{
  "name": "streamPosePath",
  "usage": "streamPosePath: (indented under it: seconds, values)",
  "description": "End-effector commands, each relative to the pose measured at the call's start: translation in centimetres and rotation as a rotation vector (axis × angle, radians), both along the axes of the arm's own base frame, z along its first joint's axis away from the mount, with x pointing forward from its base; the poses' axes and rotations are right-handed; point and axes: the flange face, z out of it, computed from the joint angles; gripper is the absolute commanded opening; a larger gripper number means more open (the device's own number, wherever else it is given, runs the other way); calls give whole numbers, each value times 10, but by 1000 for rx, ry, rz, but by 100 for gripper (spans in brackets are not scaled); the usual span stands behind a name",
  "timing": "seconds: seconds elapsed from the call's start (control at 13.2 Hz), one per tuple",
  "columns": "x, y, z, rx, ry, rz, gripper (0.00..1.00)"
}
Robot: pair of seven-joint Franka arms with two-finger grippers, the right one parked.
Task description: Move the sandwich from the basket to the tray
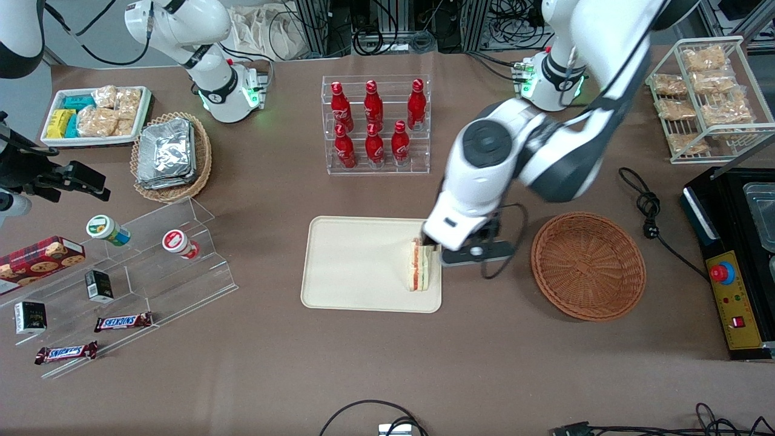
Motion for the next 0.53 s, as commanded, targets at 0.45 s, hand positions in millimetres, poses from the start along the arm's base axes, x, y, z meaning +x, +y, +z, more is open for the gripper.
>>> streamPosePath:
  seconds: [0.45]
  values:
    - [-24, 245, 90, 82, 86, -95, 100]
